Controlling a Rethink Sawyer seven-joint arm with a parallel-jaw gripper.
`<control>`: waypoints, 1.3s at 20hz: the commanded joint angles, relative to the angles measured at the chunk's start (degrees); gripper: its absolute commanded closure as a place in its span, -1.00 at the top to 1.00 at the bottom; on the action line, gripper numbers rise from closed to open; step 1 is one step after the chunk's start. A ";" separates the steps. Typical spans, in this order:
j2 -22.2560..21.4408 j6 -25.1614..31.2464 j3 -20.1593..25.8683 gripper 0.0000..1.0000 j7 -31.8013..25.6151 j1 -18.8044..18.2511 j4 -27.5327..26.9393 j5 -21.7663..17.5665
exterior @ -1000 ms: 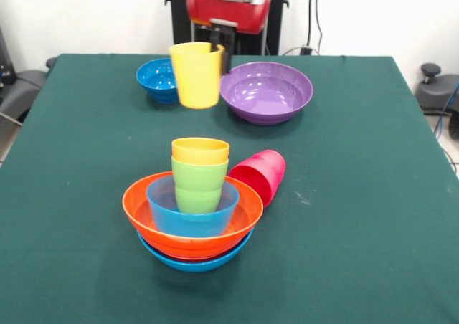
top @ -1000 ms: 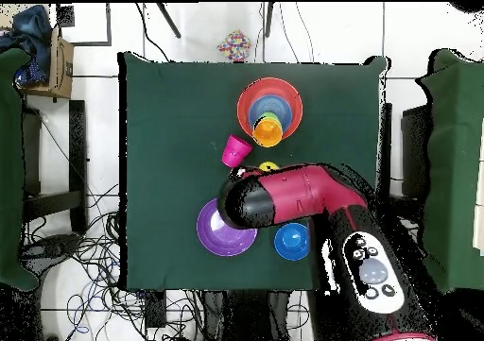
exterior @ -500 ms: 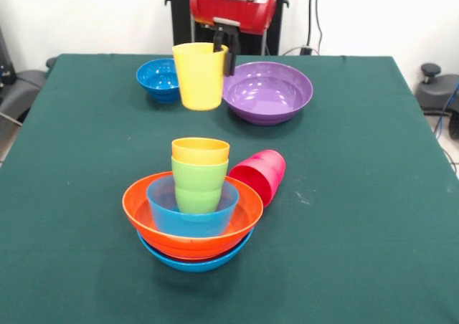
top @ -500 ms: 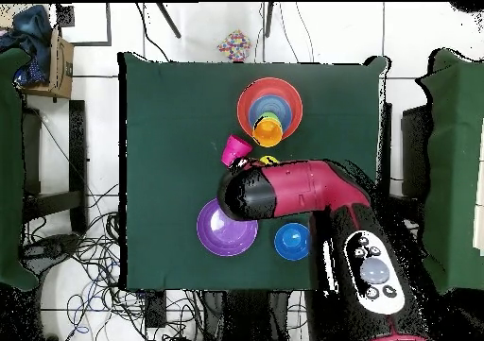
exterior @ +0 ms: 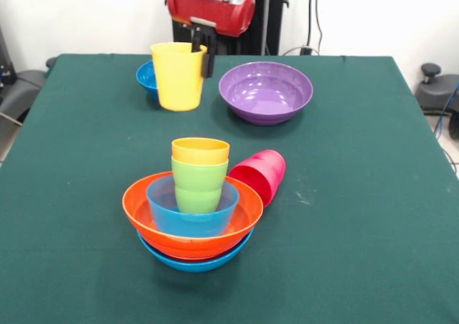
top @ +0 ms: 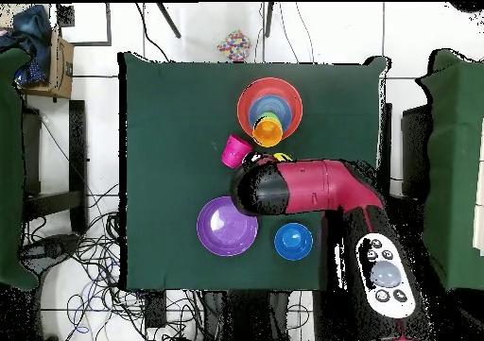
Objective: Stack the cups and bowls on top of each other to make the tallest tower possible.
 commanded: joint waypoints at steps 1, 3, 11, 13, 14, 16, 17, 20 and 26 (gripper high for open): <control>4.61 -5.12 -4.74 -1.00 10.69 5.14 -4.06 -0.91; 5.25 -5.85 -5.58 -1.00 11.39 6.29 -4.80 -0.22; 7.09 -10.40 -9.25 -1.00 12.87 9.39 -5.18 3.66; 7.12 -11.18 -9.90 -1.00 12.47 9.73 -4.98 4.58; 7.17 -11.03 -10.11 -1.00 11.95 9.87 -5.09 4.99; 7.21 -10.81 -10.52 -1.00 10.87 10.12 -5.38 5.53; 7.18 -10.80 -10.82 -1.00 10.34 10.30 -5.40 5.89; 7.34 -11.48 -11.63 -1.00 9.20 10.70 -5.46 6.64; 7.52 -12.78 -11.38 -1.00 7.29 9.70 -5.70 8.01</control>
